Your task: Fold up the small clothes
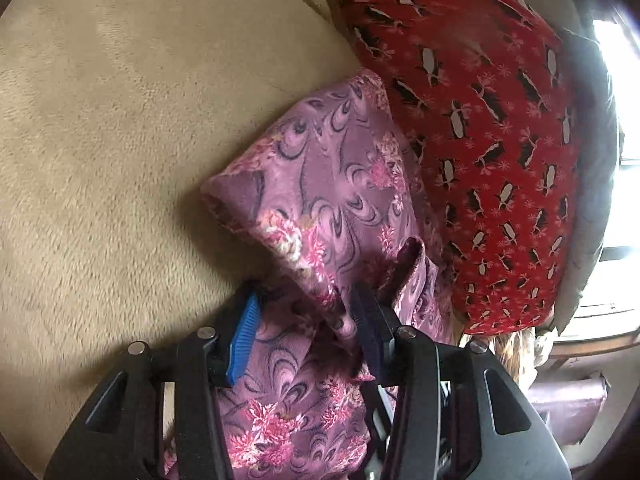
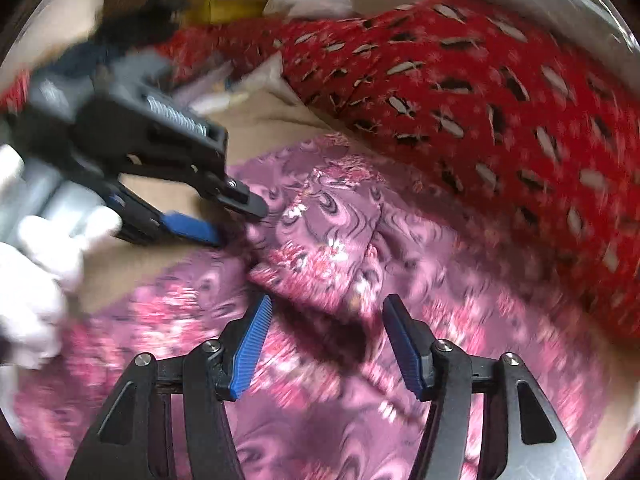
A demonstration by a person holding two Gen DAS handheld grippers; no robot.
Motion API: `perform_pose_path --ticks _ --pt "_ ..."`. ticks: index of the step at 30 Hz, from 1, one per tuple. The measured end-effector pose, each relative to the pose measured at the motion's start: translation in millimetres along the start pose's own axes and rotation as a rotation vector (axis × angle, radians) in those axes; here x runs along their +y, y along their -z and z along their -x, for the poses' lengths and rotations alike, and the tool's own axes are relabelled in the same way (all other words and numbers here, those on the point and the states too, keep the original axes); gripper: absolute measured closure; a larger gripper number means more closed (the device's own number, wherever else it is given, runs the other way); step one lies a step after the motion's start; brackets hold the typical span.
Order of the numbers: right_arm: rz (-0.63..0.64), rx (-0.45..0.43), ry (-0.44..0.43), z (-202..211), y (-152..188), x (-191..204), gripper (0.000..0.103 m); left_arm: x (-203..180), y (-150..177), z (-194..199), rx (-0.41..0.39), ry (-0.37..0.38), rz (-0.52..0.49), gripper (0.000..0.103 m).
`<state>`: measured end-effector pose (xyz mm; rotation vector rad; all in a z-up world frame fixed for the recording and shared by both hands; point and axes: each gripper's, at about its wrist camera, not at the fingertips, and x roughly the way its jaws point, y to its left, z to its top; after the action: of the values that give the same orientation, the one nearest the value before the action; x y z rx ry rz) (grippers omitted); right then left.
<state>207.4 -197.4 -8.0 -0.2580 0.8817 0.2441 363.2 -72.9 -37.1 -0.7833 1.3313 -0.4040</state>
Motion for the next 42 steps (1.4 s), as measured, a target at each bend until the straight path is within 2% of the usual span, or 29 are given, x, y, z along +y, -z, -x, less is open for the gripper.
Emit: perform_pose_path --ticks 2,3,6,10,12,14,18,19,21,23,24,25,27,29,30,31,32,33,35,36,37,40,41,42 --pt "-0.027 0.007 -0.01 -7.6 -5.3 -3.6 0.068 -3.1 -0.9 -2.7 0.003 0.003 -0.003 0.06" --pt "-0.071 0.012 -0.044 -8.6 -6.5 -10.7 0.086 -0.9 -3.3 -1.2 0.004 0.005 -0.003 0.06" --pt "-0.302 -0.062 -0.17 9.0 2.3 -47.4 0.09 0.7 -2.7 1.4 -0.006 -0.003 -0.016 0.06" --pt "-0.618 -0.162 -0.236 39.4 34.2 -113.3 0.091 -7.6 7.3 4.0 -0.017 -0.037 -0.054 0.058" --pt "-0.768 -0.19 -0.245 50.4 61.7 -148.0 0.091 -11.7 13.4 5.0 -0.017 -0.043 -0.063 0.058" --pt "-0.906 -0.208 -0.232 59.9 95.5 -178.5 0.091 -14.7 17.9 3.6 -0.006 -0.035 -0.057 0.053" --pt "-1.136 -0.207 -0.23 67.8 159.4 -223.4 0.091 -26.6 29.6 2.2 0.001 -0.059 -0.087 0.053" --pt "-1.185 -0.194 -0.235 66.0 171.3 -230.7 0.085 -29.0 31.3 2.4 0.001 -0.054 -0.091 0.053" --pt "-1.269 -0.219 -0.228 75.5 196.4 -243.2 0.084 -33.0 35.2 3.5 0.003 -0.029 -0.096 0.053" --pt "-1.343 -0.311 -0.24 89.4 214.3 -250.9 0.062 -36.0 36.8 1.7 0.002 -0.03 -0.101 0.042" --pt "-1.37 -0.339 -0.241 91.5 218.1 -253.9 0.045 -37.0 36.5 -1.5 -0.004 -0.044 -0.095 0.041" --pt "-1.394 -0.356 -0.238 91.1 219.6 -256.6 0.041 -36.9 35.4 -4.7 0.0 -0.047 -0.086 0.041" --pt "-1.391 -0.333 -0.237 83.0 213.0 -264.4 0.041 -34.2 31.3 -12.4 0.014 -0.043 -0.044 0.041" --pt "-1.345 -0.265 -0.222 69.0 198.0 -266.8 0.041 -32.3 27.4 -16.6 0.021 -0.041 -0.007 0.041" --pt "-1.309 -0.206 -0.206 60.3 188.3 -267.4 0.056 -32.0 26.5 -15.5 0.026 -0.031 0.008 0.041" --pt "-1.265 -0.17 -0.21 55.1 178.7 -267.6 0.1 -32.7 26.4 -13.7 0.025 -0.021 0.008 0.041" --pt "-1.239 -0.177 -0.249 55.2 176.4 -267.3 0.098 -34.1 26.4 -11.0 0.02 -0.015 -0.001 0.041" --pt "-1.225 -0.241 -0.274 67.2 172.4 -268.5 0.098 -36.4 27.0 -7.3 0.006 -0.023 -0.025 0.041" --pt "-1.2 -0.387 -0.258 98.6 172.8 -272.6 0.098 -35.3 26.9 -6.8 -0.003 -0.041 -0.041 0.041" --pt "-1.205 -0.415 -0.229 109.5 179.7 -274.8 0.098 -33.3 26.4 -8.7 0.002 -0.043 -0.034 0.041" --pt "-1.227 -0.399 -0.201 111.5 189.7 -277.2 0.098 -29.6 25.6 -11.9 0.01 -0.046 -0.015 0.041" --pt "-1.286 -0.194 -0.126 89.0 223.3 -281.5 0.098 -23.2 23.0 -18.4 0.014 -0.033 0.034 0.041" --pt "-1.313 -0.163 -0.139 82.8 234.8 -281.2 0.098 -24.3 22.7 -18.2 0.012 -0.033 0.033 0.041" --pt "-1.336 -0.171 -0.164 81.3 241.0 -281.7 0.096 -26.4 22.2 -17.7 0.013 -0.037 0.03 0.041"
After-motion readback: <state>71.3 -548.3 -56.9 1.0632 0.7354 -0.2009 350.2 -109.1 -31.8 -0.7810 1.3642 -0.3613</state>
